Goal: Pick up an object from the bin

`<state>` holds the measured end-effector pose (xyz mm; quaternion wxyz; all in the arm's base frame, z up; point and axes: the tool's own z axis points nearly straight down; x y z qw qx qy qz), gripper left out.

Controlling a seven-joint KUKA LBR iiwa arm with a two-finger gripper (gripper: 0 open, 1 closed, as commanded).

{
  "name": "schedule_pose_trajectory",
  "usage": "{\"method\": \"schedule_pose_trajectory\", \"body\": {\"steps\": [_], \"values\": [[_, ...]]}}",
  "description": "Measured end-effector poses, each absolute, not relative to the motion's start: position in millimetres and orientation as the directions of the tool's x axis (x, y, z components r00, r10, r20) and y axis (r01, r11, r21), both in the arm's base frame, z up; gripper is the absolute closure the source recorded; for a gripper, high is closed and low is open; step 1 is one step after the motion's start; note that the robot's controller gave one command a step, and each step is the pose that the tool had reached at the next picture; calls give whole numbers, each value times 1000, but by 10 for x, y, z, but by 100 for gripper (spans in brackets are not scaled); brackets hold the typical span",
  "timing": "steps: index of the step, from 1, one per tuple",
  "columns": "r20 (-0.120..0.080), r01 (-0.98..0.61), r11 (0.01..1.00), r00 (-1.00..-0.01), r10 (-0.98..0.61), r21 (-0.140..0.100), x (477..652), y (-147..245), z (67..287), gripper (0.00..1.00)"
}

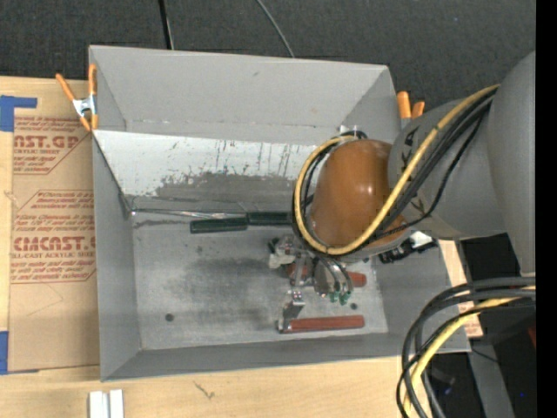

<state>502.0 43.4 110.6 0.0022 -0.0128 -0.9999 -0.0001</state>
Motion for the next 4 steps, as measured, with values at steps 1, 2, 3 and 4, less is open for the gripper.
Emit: {"method": "schedule_pose_trajectory", "body": {"steps": [1, 2, 3, 4], "values": [[-3, -138, 990, -990, -138, -1, 5218, 649, 940, 0], [-1, -296, 955, -955, -296, 1, 5316, 526, 904, 0], [-1, -48, 999, -999, -48, 2, 5448, 269, 859, 0], [-4, -330, 944, -944, -330, -1, 5318, -590, 801, 100]]}}
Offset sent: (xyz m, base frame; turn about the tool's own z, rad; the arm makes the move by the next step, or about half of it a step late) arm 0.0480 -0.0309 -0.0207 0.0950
